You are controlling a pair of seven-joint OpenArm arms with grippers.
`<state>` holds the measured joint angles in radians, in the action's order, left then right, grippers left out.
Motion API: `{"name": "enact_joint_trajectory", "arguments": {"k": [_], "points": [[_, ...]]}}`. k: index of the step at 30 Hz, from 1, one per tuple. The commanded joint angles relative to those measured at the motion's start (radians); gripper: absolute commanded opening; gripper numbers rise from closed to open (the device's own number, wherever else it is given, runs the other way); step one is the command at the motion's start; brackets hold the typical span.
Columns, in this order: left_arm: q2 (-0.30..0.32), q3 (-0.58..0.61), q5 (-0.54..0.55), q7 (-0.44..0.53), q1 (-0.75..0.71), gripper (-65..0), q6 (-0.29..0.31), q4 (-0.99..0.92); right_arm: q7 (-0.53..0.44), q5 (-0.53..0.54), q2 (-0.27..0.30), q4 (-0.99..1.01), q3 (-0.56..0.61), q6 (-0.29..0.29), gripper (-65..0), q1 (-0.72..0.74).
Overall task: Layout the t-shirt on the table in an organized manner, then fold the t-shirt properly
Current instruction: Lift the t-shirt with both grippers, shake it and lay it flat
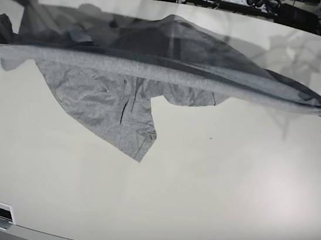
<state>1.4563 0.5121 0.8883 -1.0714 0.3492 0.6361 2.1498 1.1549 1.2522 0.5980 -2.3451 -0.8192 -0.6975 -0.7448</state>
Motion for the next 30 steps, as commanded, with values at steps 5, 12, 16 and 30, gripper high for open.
{"name": "enact_joint_trajectory", "arguments": {"k": [5,12,16,30], "points": [[-0.008,-0.011,0.149,-0.064,0.008,-65.0,0.062,-0.029,-0.045,-0.200,0.015,-0.011,0.192,0.039,-65.0,0.008],[-0.007,-0.011,0.567,-0.325,0.008,-65.0,0.062,-0.029,0.097,-0.363,0.043,-0.011,0.336,0.061,-65.0,-0.010],[-0.008,-0.011,0.589,-0.325,0.009,-65.0,0.062,-0.030,0.045,-0.365,0.043,-0.011,0.336,0.044,-65.0,-0.009],[-0.013,-0.016,-0.232,0.196,0.401,-17.0,-0.373,-0.265,-0.255,-0.691,0.042,-0.011,0.334,0.393,-21.7,0.313]]}}
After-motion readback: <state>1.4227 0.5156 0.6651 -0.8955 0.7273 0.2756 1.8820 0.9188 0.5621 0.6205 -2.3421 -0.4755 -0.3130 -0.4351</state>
